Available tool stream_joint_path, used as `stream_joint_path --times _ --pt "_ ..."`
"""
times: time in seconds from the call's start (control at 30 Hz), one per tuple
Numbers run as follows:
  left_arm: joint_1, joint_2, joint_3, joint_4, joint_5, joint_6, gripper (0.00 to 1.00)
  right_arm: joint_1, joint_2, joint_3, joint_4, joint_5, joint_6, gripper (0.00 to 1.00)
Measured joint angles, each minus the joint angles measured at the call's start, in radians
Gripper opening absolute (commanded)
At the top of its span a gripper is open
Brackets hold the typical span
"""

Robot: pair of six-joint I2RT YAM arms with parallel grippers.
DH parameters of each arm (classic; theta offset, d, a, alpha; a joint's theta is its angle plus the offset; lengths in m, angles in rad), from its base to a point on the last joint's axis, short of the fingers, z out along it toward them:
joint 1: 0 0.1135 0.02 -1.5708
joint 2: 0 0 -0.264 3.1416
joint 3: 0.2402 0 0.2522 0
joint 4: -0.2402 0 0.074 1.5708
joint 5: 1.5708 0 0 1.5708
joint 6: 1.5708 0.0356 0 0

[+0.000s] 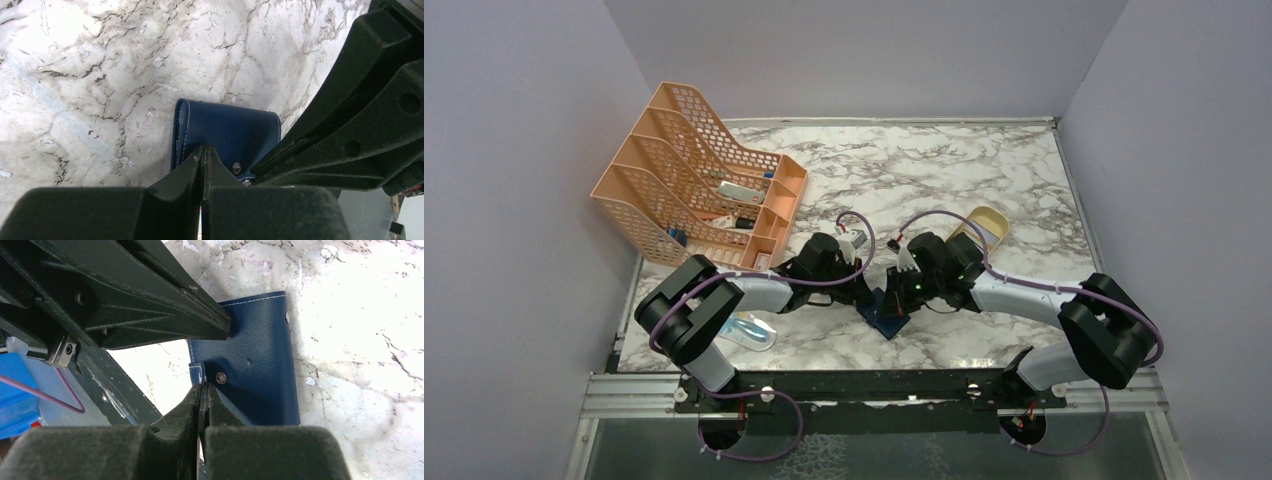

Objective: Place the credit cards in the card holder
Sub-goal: Close the card holder at the center of the board.

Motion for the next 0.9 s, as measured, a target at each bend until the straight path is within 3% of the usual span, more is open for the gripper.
stream_joint_path --times 0.57,0.9 --pt "0.000 0.000 0.000 0.001 -0.006 0.000 0.06 0.000 0.016 0.000 -0.037 0.077 0.073 0.01" --pt "-0.001 -0.017 -0.001 -0.014 -0.017 -0.005 0.12 0.003 0.027 0.000 -0.037 0.087 0.110 0.01"
